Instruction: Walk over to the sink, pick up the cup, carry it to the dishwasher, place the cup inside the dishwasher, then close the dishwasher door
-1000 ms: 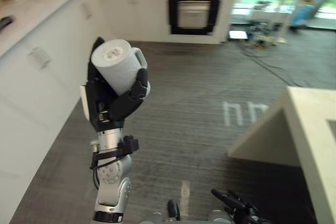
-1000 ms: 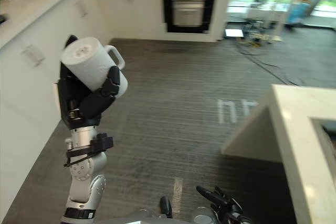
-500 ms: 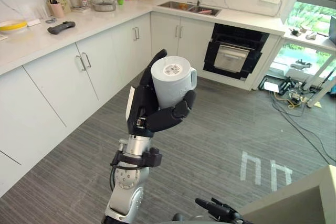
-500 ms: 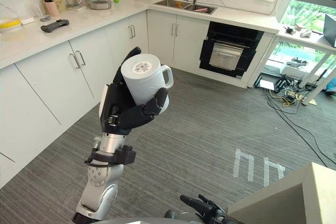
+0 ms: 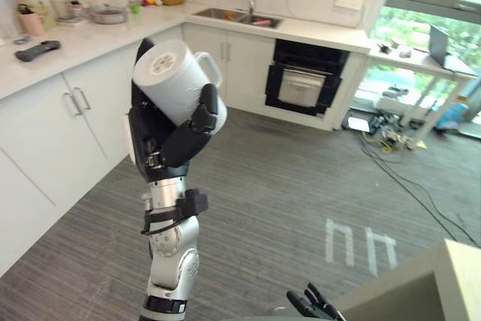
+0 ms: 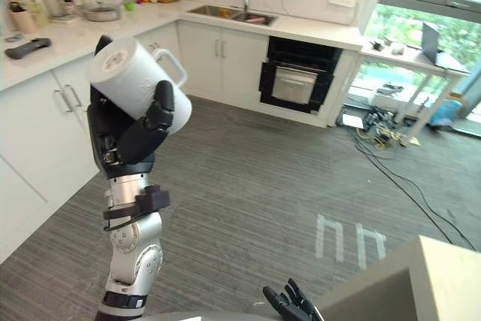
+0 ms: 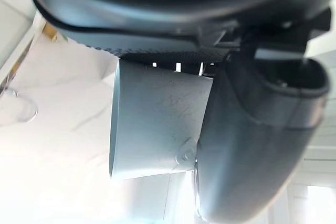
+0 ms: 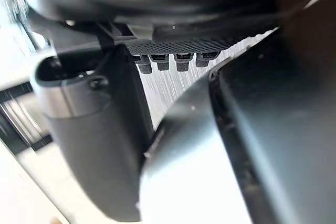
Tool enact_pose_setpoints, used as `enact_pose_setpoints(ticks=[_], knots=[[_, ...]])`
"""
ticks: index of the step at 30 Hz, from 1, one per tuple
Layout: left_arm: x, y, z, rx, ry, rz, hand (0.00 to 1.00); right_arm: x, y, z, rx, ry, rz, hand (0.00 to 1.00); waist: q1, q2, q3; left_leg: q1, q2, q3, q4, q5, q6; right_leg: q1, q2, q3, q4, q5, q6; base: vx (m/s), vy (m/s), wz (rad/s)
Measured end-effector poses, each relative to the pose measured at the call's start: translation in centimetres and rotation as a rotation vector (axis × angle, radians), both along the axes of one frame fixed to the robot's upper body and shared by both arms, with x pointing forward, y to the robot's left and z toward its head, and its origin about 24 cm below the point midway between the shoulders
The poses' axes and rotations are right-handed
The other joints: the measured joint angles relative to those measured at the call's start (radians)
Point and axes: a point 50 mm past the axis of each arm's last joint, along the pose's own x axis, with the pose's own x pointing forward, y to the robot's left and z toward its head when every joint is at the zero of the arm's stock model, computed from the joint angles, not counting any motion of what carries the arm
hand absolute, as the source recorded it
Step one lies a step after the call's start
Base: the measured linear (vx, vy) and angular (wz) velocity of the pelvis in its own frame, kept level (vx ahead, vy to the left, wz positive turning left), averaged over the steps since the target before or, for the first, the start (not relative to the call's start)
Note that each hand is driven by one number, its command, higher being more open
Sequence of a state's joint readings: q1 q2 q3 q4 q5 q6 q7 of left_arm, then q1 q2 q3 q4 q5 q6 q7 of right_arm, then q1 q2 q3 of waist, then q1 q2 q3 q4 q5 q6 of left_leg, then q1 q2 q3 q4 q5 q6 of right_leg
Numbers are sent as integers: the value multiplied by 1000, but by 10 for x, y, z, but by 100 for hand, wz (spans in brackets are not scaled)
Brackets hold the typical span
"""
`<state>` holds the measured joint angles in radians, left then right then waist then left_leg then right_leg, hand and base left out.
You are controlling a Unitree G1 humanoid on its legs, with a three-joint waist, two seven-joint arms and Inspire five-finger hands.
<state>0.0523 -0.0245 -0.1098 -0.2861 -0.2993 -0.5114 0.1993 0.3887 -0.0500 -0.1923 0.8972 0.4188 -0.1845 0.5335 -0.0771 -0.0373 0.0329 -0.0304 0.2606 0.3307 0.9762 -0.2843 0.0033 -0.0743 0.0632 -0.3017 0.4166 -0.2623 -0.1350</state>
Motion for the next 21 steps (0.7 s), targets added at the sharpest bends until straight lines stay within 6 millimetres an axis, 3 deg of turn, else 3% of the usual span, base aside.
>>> enact_pose_setpoints(ticks=[2,4,6,7,8,9,10,11,12,13,14,15,17,19,20,21], knots=[[-9,11,-9,-34,31,65,0,-1,-3,0,-2,8,34,100,20,3,-1,-101,72,-12,166,-2,2,38,1,0,-16,-19,3,245,-23,10],[-12,19,-14,-44,52,98,0,-2,-6,-3,7,23,35,100,38,1,6,-135,92,-19,86,-3,2,83,-15,2,-51,-20,5,259,30,9],[-12,27,-19,-32,75,129,0,3,-10,-4,15,16,36,100,40,-13,25,-135,56,-22,-102,-7,-10,133,-48,7,-78,-12,15,280,108,3],[-13,31,-21,-36,85,145,0,11,-14,-3,13,2,51,100,40,-5,36,-137,8,-42,-246,-11,-25,152,-75,24,-92,-9,35,252,159,-22],[-14,34,-22,-38,91,161,0,20,-16,-3,10,-15,78,100,40,-13,52,-143,-50,-84,-396,3,-48,171,-104,43,-113,-6,56,246,173,-30],[-14,35,-22,-38,94,166,0,25,-17,-2,9,-22,97,100,41,-12,57,-147,-78,-110,-471,20,-63,185,-118,51,-128,-4,67,247,184,-34],[-15,36,-23,-39,98,171,0,30,-19,-2,6,-31,125,100,39,-3,63,-160,-111,-157,-614,76,-82,215,-130,66,-161,-2,90,279,200,-36],[-16,36,-23,-43,99,176,0,32,-23,-1,-4,-37,148,100,41,17,73,-174,-115,-202,-738,149,-100,250,-129,81,-185,-11,114,292,212,-35],[-16,37,-23,-44,100,176,0,32,-25,0,-10,-37,153,100,40,28,80,-183,-114,-214,-771,176,-109,270,-125,85,-192,-19,131,319,266,-34],[-16,37,-25,-43,108,177,0,28,-27,-2,-13,-17,147,100,43,37,85,-194,-106,-218,-772,249,-116,309,-129,96,-196,-45,160,364,332,-43],[-16,39,-28,-38,121,184,0,23,-26,-3,-11,5,135,100,59,26,77,-191,-126,-226,-721,332,-89,339,-155,124,-193,-72,193,398,364,-49],[-16,41,-29,-38,121,186,0,22,-26,-4,-12,10,128,100,63,20,70,-203,-143,-239,-674,342,-77,341,-172,134,-187,-86,208,453,387,-47],[-15,47,-33,-53,128,181,0,22,-21,-6,-10,23,92,100,60,-7,58,-270,-181,-202,-471,179,-37,336,-243,170,-138,-108,242,478,372,-25],[-12,46,-38,-83,150,150,0,17,-24,-7,-28,43,51,100,59,-14,55,-256,-209,-176,-403,93,-6,300,-292,198,13,-92,270,524,442,-12],[-10,43,-38,-90,148,123,0,14,-25,-7,-39,49,-4,100,58,-24,60,-215,-235,-158,-401,52,12,231,-332,226,204,-44,300,464,403,-8],[-9,42,-37,-85,149,113,0,13,-25,-8,-52,49,-29,100,56,-30,66,-182,-250,-153,-409,34,20,188,-352,240,314,9,292,449,352,-11]])
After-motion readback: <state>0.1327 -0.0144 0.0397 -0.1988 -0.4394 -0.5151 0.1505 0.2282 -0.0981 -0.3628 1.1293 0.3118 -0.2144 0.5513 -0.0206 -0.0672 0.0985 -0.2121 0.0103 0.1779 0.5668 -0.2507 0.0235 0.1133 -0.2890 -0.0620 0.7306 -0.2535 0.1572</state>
